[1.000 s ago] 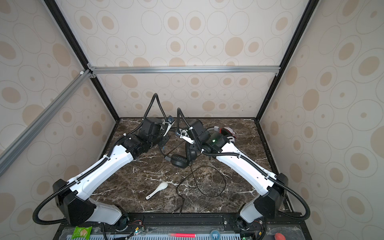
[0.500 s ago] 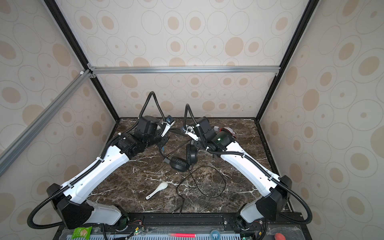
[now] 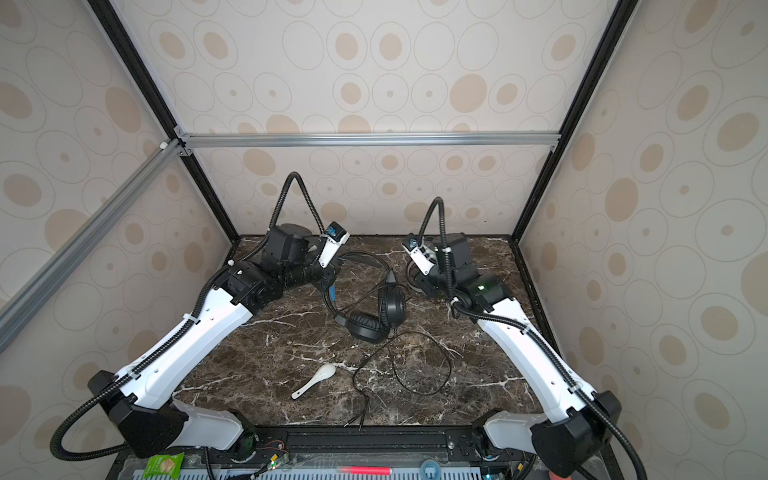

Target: Wrap the headphones

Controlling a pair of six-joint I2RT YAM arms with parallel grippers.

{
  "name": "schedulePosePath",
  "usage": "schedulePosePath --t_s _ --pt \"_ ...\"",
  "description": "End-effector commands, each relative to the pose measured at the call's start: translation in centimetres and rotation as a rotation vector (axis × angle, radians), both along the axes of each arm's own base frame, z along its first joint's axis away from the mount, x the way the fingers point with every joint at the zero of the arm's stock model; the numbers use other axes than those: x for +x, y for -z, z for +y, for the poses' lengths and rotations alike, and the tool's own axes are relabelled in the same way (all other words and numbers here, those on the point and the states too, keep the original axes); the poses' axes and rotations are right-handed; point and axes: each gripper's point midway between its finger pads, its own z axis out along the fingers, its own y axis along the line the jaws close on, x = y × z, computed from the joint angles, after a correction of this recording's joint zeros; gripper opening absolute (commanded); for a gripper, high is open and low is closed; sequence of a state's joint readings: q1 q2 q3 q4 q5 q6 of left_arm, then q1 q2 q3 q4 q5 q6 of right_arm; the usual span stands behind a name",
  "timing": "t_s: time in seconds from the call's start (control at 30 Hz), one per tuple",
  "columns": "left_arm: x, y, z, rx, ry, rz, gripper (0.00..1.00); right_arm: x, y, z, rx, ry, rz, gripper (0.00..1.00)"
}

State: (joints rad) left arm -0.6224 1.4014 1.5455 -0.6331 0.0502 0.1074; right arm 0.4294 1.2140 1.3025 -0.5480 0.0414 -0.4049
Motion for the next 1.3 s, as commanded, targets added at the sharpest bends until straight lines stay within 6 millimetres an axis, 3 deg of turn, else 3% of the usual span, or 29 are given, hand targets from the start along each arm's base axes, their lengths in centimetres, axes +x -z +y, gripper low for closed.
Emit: schedulePosePath --t_s 0.0,0.27,0.4,0.5,0.83,1.13,1.2,1.27 --pt "-0.5 -3.4 -0.5 -0.141 0.0 -0.011 0.0 -1.7 -0.7 1.5 0.144 -0.098 -0.01 0.58" --pt "-0.1 -5.2 -0.7 -0.163 -0.004 -0.004 0.0 -5.4 2.9 1.7 0.184 -0.176 0.055 0.64" --pt "0.0 -5.6 -1.0 -0.175 0.009 0.006 0.0 -5.9 4.7 2.1 0.206 -0.193 0.088 0.65" --pt "0.0 -5.9 -1.3 -0.182 0.021 0.012 0.0 -5.1 5.4 2.5 0.237 -0.181 0.091 0.65" --pt "-0.4 -6.3 -1.7 -0.216 0.038 0.03 0.0 -1.3 4.6 5.0 0.452 -0.154 0.049 0.66" --pt "-0.7 -7.3 -1.6 -0.253 0.035 0.018 0.0 -0.2 5.2 6.3 0.509 -0.181 0.073 0.66" --pt "-0.8 -7.4 -1.5 -0.257 0.033 0.019 0.0 0.4 5.0 6.2 0.51 -0.163 0.058 0.63" --pt "-0.8 -7.5 -1.4 -0.257 0.029 0.016 0.0 1.1 4.7 5.7 0.507 -0.128 0.038 0.53"
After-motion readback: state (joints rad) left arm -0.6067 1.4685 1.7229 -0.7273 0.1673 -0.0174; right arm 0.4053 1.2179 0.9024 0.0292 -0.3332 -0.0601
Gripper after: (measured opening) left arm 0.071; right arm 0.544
